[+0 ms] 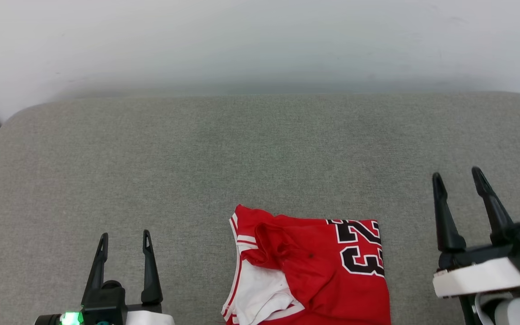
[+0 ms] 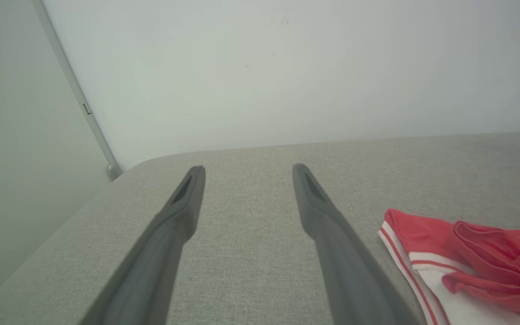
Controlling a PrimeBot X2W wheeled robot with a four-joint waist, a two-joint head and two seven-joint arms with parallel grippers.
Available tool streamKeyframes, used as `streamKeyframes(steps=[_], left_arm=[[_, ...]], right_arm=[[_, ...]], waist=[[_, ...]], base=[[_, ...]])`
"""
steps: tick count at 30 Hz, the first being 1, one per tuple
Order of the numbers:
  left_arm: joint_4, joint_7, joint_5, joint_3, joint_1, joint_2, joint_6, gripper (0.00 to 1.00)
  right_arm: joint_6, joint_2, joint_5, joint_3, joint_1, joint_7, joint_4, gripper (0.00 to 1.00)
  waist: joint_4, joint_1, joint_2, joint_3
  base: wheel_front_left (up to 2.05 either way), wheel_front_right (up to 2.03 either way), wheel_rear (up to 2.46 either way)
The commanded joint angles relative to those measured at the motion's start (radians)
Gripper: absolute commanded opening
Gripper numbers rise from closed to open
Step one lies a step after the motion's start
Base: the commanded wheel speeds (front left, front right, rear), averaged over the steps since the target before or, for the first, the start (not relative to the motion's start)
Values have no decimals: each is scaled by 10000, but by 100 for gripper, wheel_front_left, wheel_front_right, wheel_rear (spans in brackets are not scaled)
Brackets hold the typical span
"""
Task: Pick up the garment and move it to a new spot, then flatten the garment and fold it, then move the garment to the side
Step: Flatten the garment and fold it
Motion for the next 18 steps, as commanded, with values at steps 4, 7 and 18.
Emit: streamKeyframes(steps=[4, 7, 18], left_arm=[[14, -25, 43, -12, 137, -20, -39, 100], [52, -25, 24, -42, 216, -37, -43, 100], [135, -25, 29, -74, 501, -82, -52, 100]], right_arm=[[-7, 335, -184, -427, 911, -16, -305, 100], [-7, 490, -221, -614, 1424, -16, -427, 100], [-8, 653, -166, -757, 2491, -17, -663, 100]], waist=[[69, 0, 0, -90], [84, 0, 0, -168], [77, 0, 0, -371]], base=[[0, 0, 0], [0, 0, 0], [0, 0, 0]])
